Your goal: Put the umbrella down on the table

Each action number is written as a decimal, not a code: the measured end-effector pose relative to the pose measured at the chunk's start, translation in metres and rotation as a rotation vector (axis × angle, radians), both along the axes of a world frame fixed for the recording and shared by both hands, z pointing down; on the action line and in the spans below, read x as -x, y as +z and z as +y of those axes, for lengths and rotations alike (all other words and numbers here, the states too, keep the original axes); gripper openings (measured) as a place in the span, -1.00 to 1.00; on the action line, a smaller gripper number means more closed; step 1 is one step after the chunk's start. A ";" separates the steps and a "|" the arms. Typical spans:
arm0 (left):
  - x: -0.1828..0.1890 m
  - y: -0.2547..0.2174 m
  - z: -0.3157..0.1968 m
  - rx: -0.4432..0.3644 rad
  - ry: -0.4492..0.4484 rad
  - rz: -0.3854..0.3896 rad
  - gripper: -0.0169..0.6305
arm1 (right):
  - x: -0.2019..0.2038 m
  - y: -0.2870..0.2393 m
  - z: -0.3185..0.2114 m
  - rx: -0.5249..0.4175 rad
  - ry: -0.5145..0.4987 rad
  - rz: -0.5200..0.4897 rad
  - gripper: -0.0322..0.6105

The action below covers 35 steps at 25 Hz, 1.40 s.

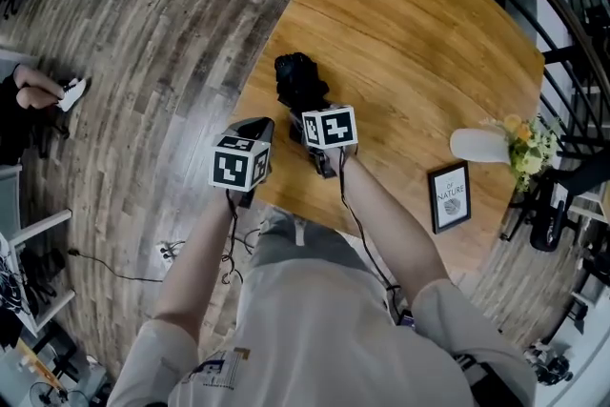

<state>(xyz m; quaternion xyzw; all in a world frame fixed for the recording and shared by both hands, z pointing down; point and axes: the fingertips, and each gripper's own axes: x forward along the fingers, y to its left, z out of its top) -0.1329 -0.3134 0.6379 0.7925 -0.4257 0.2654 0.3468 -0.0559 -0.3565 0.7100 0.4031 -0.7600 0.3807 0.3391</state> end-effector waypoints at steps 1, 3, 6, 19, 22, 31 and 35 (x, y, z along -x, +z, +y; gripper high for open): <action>0.000 -0.005 -0.004 -0.015 0.003 -0.006 -0.87 | -0.002 -0.007 -0.002 -0.015 -0.010 -0.003 0.06; 0.003 -0.017 -0.011 -0.050 0.007 -0.016 -0.87 | -0.002 -0.026 -0.003 -0.040 -0.024 -0.044 0.04; 0.007 -0.036 -0.016 -0.096 0.015 -0.033 -0.87 | -0.003 -0.065 -0.006 -0.099 -0.019 -0.119 -0.12; 0.013 -0.204 -0.010 -0.432 0.026 -0.056 -0.87 | -0.011 -0.278 0.017 -0.499 -0.072 -0.271 -0.62; 0.016 -0.259 0.001 -0.584 0.002 -0.091 -0.87 | -0.017 -0.336 0.032 -0.605 -0.074 -0.325 -0.70; 0.011 -0.380 0.053 -0.919 -0.013 -0.120 -0.87 | -0.047 -0.458 0.085 -0.941 -0.039 -0.301 -0.81; 0.009 -0.408 0.074 -1.002 -0.017 -0.125 -0.87 | -0.051 -0.490 0.113 -1.041 -0.059 -0.315 -0.81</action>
